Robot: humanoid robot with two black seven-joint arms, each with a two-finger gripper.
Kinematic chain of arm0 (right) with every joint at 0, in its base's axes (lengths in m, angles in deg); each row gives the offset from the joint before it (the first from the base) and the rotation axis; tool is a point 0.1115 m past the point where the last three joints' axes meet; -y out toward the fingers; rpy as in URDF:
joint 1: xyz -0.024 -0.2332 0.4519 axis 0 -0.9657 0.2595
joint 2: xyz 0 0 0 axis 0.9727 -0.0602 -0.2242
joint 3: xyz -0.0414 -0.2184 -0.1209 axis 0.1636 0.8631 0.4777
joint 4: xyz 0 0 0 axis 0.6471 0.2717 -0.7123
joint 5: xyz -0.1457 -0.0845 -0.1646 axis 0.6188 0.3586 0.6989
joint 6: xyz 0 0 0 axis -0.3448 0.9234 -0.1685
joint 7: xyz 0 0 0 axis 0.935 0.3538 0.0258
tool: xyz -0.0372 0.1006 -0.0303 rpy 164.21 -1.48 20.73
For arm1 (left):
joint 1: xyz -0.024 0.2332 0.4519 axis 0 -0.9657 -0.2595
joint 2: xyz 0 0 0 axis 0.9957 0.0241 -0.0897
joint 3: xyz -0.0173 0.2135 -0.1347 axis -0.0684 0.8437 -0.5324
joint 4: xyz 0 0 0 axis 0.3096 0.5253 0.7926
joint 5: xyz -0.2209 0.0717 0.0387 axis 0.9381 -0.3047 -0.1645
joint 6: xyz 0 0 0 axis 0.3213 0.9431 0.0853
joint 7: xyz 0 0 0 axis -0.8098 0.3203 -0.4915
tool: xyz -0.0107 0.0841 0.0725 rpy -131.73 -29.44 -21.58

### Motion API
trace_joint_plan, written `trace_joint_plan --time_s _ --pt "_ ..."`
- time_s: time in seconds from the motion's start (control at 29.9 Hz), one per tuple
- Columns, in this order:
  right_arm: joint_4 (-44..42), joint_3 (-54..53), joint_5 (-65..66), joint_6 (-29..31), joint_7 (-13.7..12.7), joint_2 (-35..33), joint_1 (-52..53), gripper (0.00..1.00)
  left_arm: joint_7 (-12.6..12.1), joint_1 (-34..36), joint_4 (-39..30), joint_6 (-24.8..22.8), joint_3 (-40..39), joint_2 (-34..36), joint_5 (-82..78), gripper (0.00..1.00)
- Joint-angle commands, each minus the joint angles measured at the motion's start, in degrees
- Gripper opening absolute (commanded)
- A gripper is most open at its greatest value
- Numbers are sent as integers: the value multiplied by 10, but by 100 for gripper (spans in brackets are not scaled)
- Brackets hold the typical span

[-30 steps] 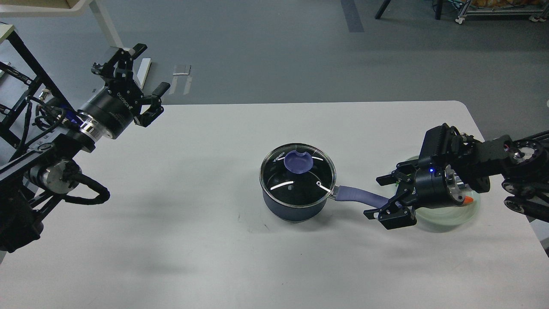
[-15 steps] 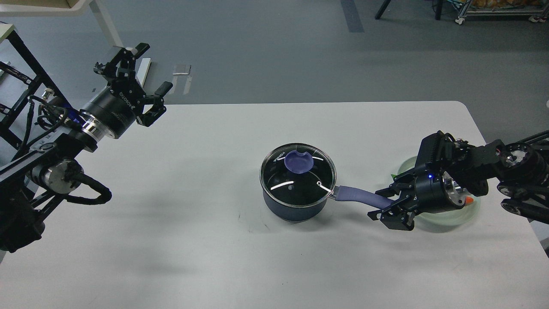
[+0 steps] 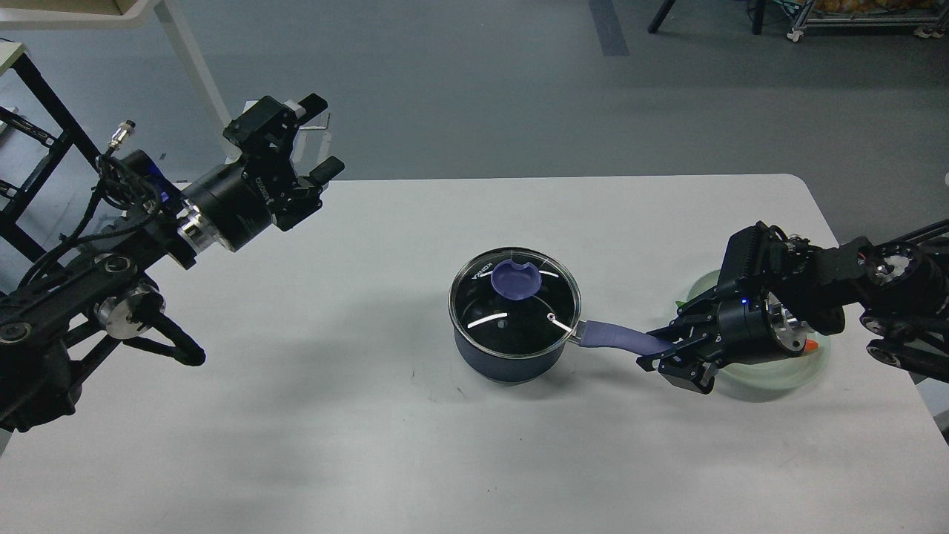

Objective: Open pot lid
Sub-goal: 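Extend the left gripper over the pot toward the purple lid knob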

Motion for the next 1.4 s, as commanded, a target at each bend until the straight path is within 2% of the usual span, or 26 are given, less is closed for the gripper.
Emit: trace_joint_plan --time_s 0.0,0.23,0.6,0.67,0.77,0.84,0.94,1.0,1.17,1.37 --pt "0 3 -1 -1 0 0 0 32 1 5 -16 1 -1 -2 -72 99" --pt "0 8 -2 -2 0 1 0 25 3 24 -19 5 0 -17 -111 99" --pt "1 8 -6 -2 0 1 9 25 6 84 -46 3 1 -18 -326 99" --pt "1 8 -6 -2 0 1 13 25 22 92 -55 3 5 -23 -387 99" --pt "1 8 -7 -2 0 1 14 26 52 126 -68 10 60 -32 -482 99" --pt "0 9 -7 -2 0 1 16 26 53 150 -69 33 108 -34 -552 99" --pt "1 9 -7 -2 0 1 16 26 53 185 -59 129 182 -49 -633 99" --pt "1 10 -7 -2 0 1 17 26 53 215 -47 169 238 -65 -656 99" --pt "1 10 -8 -2 0 1 16 26 53 265 9 222 342 -108 -665 99" --pt "1 11 -8 -2 0 1 16 26 53 273 101 245 360 -170 -688 99"
